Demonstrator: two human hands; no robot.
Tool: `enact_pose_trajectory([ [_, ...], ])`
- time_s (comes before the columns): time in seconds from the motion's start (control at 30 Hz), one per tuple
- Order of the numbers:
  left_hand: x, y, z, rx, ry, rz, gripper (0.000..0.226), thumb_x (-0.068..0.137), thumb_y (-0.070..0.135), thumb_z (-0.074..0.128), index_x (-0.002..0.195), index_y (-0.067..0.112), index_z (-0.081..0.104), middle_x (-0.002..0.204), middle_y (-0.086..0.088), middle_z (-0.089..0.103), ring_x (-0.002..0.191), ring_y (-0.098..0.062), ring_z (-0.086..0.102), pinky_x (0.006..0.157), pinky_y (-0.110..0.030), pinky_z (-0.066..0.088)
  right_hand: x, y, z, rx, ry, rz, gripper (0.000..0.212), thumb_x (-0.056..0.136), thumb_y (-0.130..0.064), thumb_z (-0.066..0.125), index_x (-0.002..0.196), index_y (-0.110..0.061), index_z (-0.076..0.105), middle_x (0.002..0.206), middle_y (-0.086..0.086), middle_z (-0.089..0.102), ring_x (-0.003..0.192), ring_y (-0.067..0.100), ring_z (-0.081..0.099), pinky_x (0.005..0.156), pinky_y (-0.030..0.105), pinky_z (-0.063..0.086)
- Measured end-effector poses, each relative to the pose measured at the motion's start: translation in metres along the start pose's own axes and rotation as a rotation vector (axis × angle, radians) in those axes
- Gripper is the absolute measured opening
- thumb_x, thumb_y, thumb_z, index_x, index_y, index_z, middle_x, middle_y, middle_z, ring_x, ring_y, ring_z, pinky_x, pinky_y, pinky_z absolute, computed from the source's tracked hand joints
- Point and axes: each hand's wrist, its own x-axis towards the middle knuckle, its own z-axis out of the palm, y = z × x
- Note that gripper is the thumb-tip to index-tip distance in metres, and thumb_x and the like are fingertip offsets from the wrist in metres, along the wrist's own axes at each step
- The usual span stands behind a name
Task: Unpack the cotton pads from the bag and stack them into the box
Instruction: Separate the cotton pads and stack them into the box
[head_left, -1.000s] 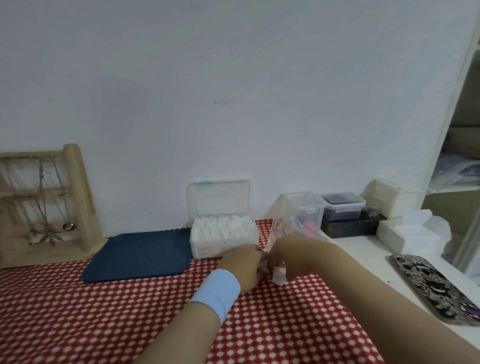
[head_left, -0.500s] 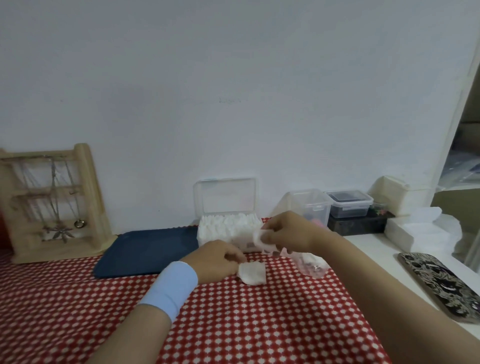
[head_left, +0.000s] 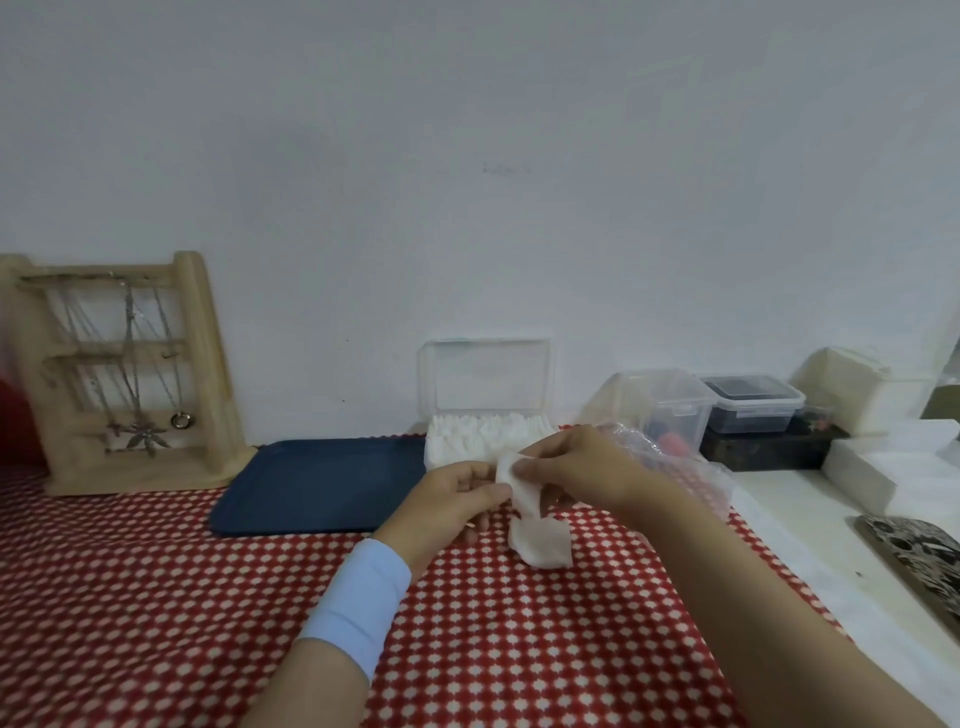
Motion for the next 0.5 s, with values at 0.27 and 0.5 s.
enact_pose_trajectory([
  [0.27, 0.006, -0.01, 0.003, -0.195, -0.026, -0.021, 0.026, 0.092, 0.01, 0.072, 0.117, 0.009, 0.068, 0.108, -0.01, 0.078, 0.1, -0.022, 0.075, 0.084, -0.032, 0.061, 0.004, 0.007, 0.004, -0.13, 0.0, -0.096, 0.012, 0.094, -0.029, 0.069, 0.098, -0.026, 0.08, 0.088, -0.008, 0.078, 0.08, 0.007, 0.072, 0.073, 0.024, 0.056],
  [0.5, 0.006, -0.016, -0.014, -0.101, 0.069, -0.055, 0.025, 0.093, 0.008, 0.07, 0.117, 0.016, 0.072, 0.106, -0.002, 0.079, 0.104, -0.028, 0.074, 0.095, -0.042, 0.059, 0.0, 0.008, 0.004, -0.722, -0.052, 0.094, 0.027, 0.085, -0.041, 0.076, 0.109, -0.028, 0.076, 0.105, -0.013, 0.074, 0.091, 0.004, 0.065, 0.087, 0.025, 0.053],
])
